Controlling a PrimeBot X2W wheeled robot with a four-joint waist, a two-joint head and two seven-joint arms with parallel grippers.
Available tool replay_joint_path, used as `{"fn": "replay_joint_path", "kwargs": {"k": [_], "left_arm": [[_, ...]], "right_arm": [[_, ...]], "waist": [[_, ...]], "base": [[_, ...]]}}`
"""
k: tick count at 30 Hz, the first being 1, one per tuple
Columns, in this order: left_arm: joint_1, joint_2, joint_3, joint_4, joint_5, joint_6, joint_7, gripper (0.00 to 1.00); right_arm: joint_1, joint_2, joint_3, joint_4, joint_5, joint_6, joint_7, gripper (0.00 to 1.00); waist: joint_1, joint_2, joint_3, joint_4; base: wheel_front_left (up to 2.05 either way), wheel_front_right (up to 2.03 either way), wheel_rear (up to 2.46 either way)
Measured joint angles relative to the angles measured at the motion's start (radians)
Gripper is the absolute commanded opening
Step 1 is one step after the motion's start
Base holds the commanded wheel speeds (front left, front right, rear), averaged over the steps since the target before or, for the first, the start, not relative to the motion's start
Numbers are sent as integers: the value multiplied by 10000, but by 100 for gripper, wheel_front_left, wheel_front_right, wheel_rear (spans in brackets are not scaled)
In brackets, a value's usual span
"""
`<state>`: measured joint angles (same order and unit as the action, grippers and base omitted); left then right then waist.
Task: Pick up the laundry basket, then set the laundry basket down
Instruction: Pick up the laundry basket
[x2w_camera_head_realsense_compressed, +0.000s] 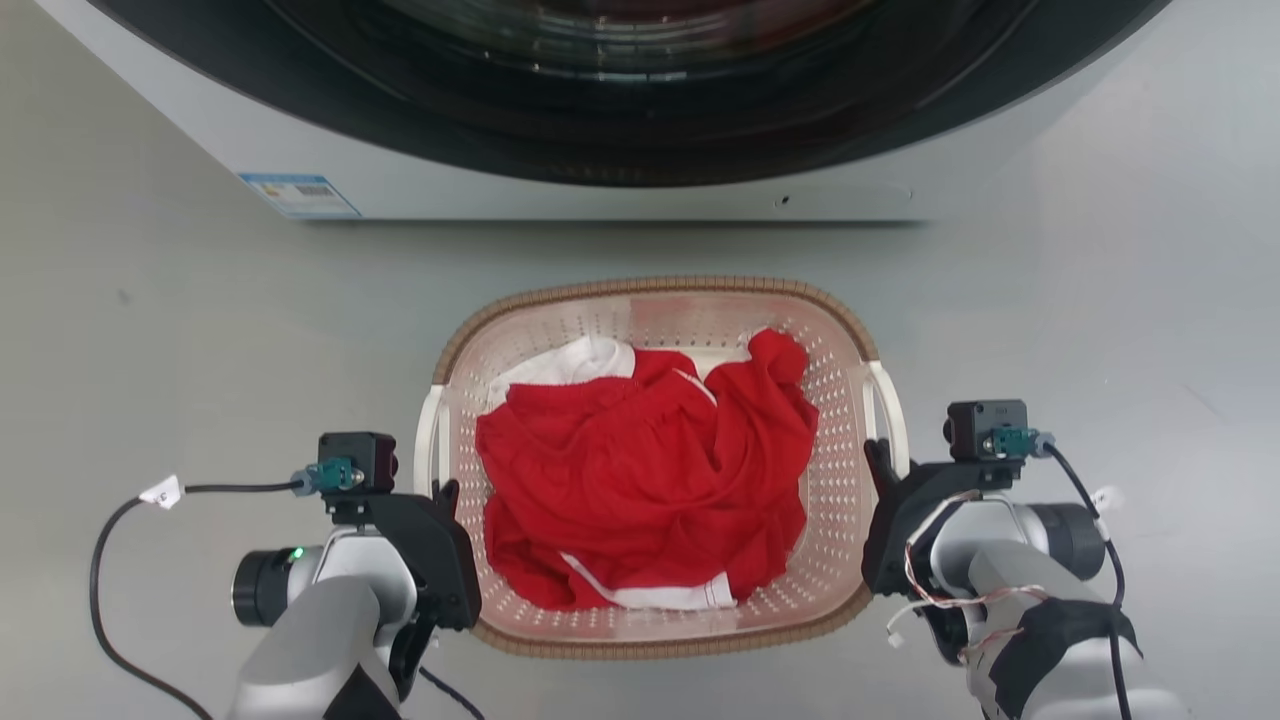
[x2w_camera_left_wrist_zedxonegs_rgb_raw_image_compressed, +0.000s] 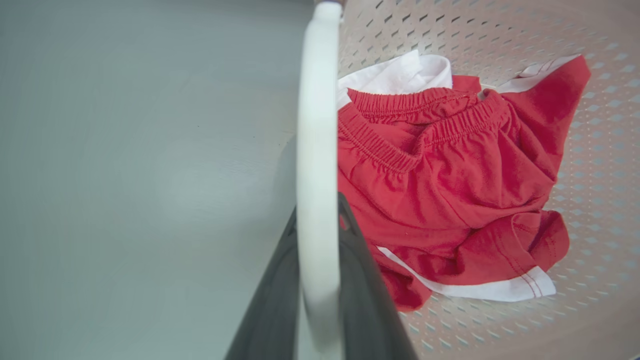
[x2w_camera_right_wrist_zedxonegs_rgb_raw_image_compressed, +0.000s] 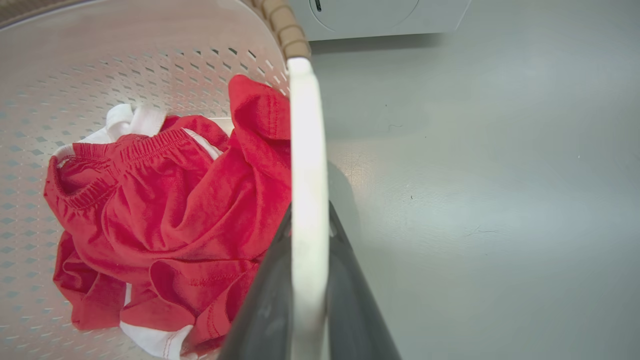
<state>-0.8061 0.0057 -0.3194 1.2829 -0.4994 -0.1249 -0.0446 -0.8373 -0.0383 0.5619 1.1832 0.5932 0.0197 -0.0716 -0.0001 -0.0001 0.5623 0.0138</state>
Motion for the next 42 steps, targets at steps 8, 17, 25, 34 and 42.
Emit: {"fn": "replay_joint_path", "kwargs": {"k": [8, 17, 25, 34, 42], "left_arm": [[688, -42, -82, 48, -40, -71, 297, 0], [1197, -50, -109, 71, -184, -73, 759, 0], [1767, -52, -207, 84, -487, -73, 1436, 0], [2491, -52, -468, 84, -813, -73, 1941, 0], [2992, -50, -725, 50, -1225, -73, 2240, 0]], "right_arm": [[702, 40, 180, 188, 353, 130, 194, 0], [1174, 52, 391, 280, 633, 255, 660, 0], [1681, 71, 598, 380, 957, 336, 1252, 0], [2346, 86, 771, 460, 1235, 422, 1733, 0], [2792, 111, 834, 535, 1524, 435, 1950, 0]], "waist": [[1, 0, -1043, -5], [0, 0, -2023, -63], [0, 0, -2902, -162], [1, 1, -3756, -265], [0, 0, -4533, -334]], "base": [[0, 0, 0], [0, 0, 0], [0, 0, 0], [0, 0, 0], [0, 0, 0]]}}
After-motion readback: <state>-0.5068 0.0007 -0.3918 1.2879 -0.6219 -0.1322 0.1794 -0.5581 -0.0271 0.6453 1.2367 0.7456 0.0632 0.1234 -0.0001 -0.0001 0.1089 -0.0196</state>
